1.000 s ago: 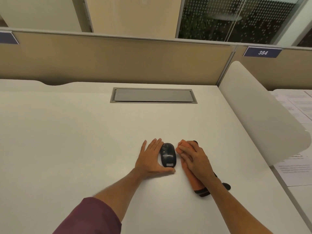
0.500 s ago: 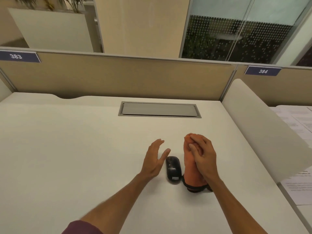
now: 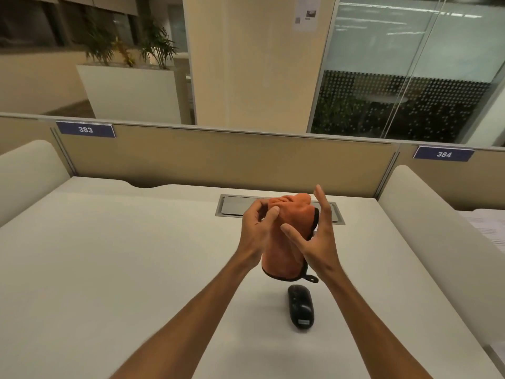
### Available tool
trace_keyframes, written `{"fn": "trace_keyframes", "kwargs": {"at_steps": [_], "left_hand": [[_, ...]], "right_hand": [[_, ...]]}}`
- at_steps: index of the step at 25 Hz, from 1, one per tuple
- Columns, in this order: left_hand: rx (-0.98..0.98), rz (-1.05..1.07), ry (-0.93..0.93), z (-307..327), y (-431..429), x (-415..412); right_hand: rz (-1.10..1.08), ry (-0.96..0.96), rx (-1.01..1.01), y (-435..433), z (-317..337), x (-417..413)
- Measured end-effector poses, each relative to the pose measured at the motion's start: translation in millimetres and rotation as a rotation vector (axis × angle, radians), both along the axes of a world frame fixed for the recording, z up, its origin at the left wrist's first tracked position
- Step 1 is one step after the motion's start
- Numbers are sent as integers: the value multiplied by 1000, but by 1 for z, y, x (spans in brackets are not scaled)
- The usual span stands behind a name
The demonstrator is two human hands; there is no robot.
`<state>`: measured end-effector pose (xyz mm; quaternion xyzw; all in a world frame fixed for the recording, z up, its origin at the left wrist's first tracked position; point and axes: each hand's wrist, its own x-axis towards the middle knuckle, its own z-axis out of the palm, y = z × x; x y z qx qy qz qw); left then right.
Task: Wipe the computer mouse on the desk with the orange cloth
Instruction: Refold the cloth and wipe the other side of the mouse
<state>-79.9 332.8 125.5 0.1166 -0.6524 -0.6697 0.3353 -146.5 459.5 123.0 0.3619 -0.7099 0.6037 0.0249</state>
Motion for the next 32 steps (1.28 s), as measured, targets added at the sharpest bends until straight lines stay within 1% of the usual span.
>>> {"fn": "trace_keyframes", "kwargs": {"at_steps": [2, 3, 5, 9, 11, 13, 15, 16, 17, 18, 19, 20, 22, 23, 24, 26, 27, 29, 30, 31, 32], "left_hand": [[-31, -58, 9, 12, -7, 9], [-53, -80, 12, 16, -10, 12], [-90, -84, 26, 22, -19, 18], [-74, -31, 10, 21, -32, 26], [-68, 56, -24, 14, -33, 25], [-102, 180, -19, 9, -29, 26], [-225, 325, 2, 2, -25, 28], [-297, 352, -4, -4, -23, 28], [-333, 310, -11, -9, -19, 28], [-314, 215, -23, -13, -14, 28], [-207, 104, -20, -11, -8, 29], [-51, 32, 0, -9, -6, 28], [238, -8, 67, -6, -13, 26], [332, 13, 82, -3, -19, 26], [379, 41, 70, 0, -26, 27], [439, 57, 35, 2, -34, 29], [470, 33, 25, 2, -36, 29], [519, -36, 2, 3, -39, 28], [516, -42, -8, 4, -39, 28], [491, -29, -5, 3, -39, 28], [420, 29, 17, -1, -38, 27]], "right_hand": [[141, -241, -88, -4, 9, -2], [208, -302, -97, -6, 12, -4], [286, -295, -70, -10, 17, -9], [307, -279, -83, -21, 25, -4], [275, -260, -81, -29, 25, 0], [197, -241, -66, -38, 24, 7], [53, -177, -27, -46, 21, 10], [-37, -140, -8, -49, 19, 12], [-116, -114, 5, -52, 19, 16], [-161, -107, 12, -55, 19, 21], [-147, -110, 16, -58, 20, 27], [-81, -103, 19, -60, 19, 33], [101, -55, 59, -60, 14, 40], [157, -30, 65, -58, 13, 39], [157, -17, 43, -57, 12, 34], [55, -60, -14, -57, 9, 23], [11, -130, -8, -56, 9, 19], [48, -307, 63, -56, 8, 12], [91, -340, 103, -55, 6, 10], [118, -326, 121, -54, 4, 10], [111, -294, 117, -54, 3, 12]]}}
